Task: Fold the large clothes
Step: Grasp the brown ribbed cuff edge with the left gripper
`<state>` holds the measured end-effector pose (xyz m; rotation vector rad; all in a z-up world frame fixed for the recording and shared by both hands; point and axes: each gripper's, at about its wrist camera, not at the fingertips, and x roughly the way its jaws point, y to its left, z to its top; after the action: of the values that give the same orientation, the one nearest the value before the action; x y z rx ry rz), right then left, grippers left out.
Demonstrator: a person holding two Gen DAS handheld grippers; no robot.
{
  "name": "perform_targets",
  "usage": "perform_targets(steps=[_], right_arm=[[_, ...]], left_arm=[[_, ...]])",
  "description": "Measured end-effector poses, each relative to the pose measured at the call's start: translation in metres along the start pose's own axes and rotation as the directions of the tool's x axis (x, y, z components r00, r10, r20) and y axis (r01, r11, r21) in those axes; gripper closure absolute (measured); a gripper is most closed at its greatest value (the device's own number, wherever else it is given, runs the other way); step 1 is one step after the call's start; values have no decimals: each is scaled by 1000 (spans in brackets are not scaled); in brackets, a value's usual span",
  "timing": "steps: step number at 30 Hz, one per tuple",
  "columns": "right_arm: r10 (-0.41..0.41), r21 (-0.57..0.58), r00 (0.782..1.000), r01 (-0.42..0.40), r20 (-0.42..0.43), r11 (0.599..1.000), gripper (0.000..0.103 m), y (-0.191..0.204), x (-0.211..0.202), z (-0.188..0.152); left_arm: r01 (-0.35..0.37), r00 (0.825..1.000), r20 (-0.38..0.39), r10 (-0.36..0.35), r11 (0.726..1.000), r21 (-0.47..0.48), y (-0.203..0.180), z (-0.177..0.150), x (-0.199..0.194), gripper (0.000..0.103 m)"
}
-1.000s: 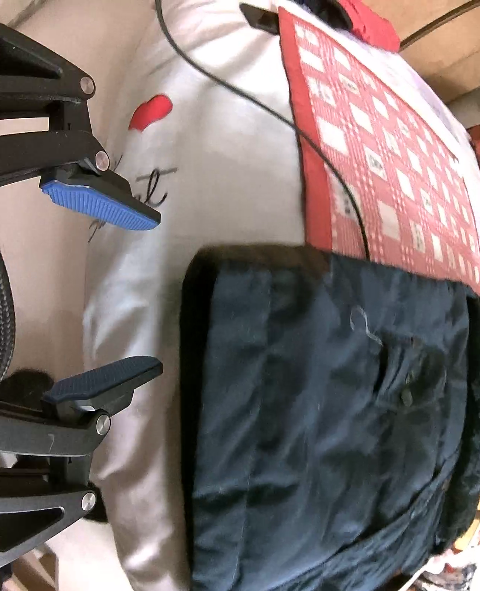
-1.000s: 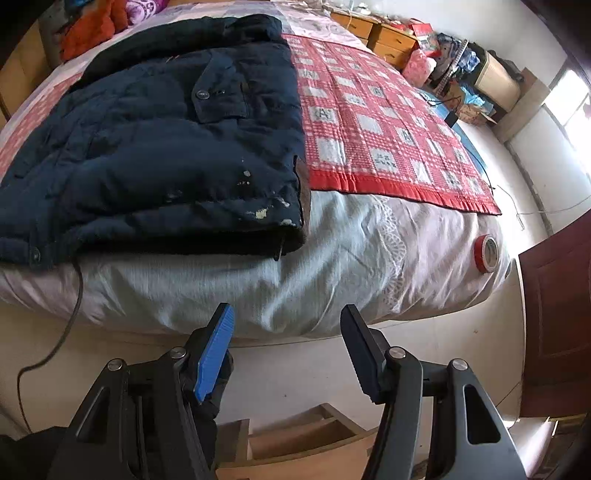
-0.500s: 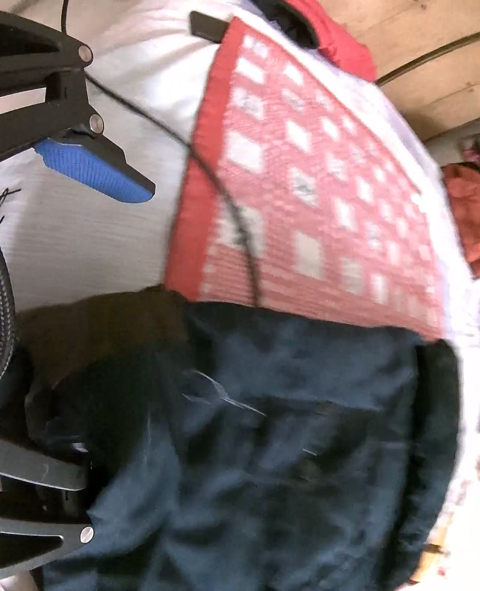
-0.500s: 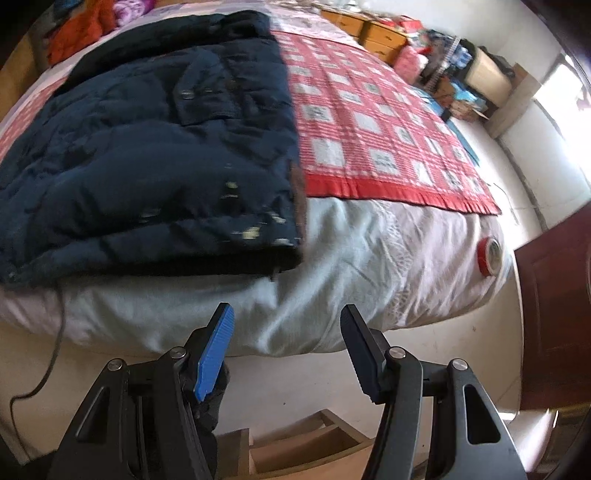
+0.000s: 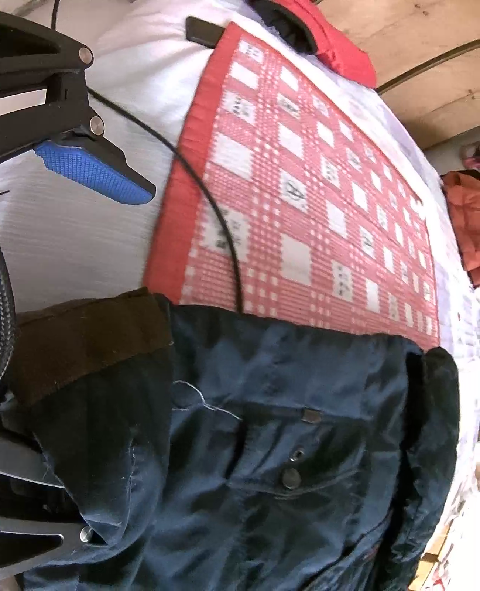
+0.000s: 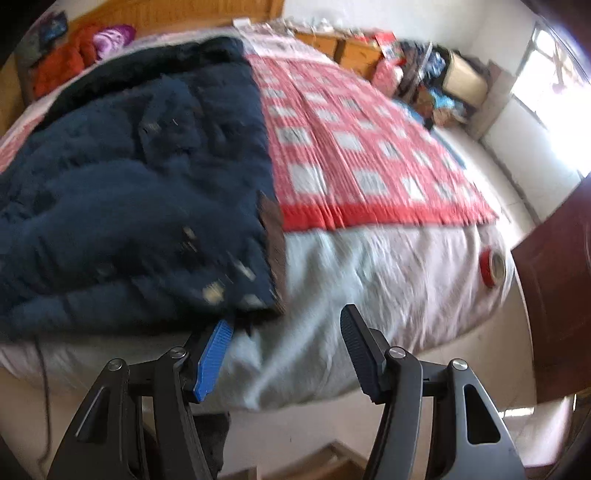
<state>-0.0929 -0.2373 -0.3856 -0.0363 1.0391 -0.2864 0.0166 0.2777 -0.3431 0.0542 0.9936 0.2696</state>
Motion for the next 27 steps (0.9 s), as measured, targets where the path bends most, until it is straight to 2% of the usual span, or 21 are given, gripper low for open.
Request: perform_targets(steps=[2,6,12,13,15,16,17,18,19,20,21,22,23,27], right_arm=[[1,-6,1000,-1,24,1000,40,5,-1,5],[-22,52,999,20,34,998,40,-4,17,15],[-16,95,1000,15,7,995,40,-11,48,24],[-32,145,999,28,25,989,40,-23,46,23],[21,253,999,-31,41,967,40,-43,43,17],[27,271,999,-35,32,962,40,-44,44,17],[20,258,999,-27,29,966,40,-40,44,18],[13,238,1000,-18,25,971,48,-33,44,20],[47,206,999,-49,17,977,60,-25,49,25],[81,192,997,-81,6,978,65,-19,53,28],[91,174,996,-90,0,981,75,-16,57,32],[91,153,996,-90,-1,984,79,-13,59,34],[87,147,996,-86,-3,985,80,-13,60,36],[100,173,995,-98,-3,980,86,-29,56,40]], left_arm=[[1,1000,7,-1,1000,0,-2,1,-3,19],[14,1000,5,-14,1000,-20,-7,3,2,19],[29,1000,-9,-29,999,-29,-20,0,20,19],[31,1000,-1,-31,999,-43,-17,0,19,19],[28,1000,1,-28,998,-62,-10,-3,20,19],[31,1000,-3,-31,998,-62,-8,-5,22,19],[42,999,-15,-43,997,-60,-5,-7,25,20],[55,998,-23,-56,997,-54,-4,-7,27,22],[72,997,-27,-73,997,-43,-5,-7,29,24],[89,996,-29,-90,996,-24,-7,-7,30,31],[104,994,-28,-104,995,-1,-11,-7,31,39],[119,993,-27,-118,993,15,-14,-7,32,45],[137,990,-32,-136,990,28,-15,-7,33,59],[158,986,-43,-158,987,2,-3,-6,33,82]])
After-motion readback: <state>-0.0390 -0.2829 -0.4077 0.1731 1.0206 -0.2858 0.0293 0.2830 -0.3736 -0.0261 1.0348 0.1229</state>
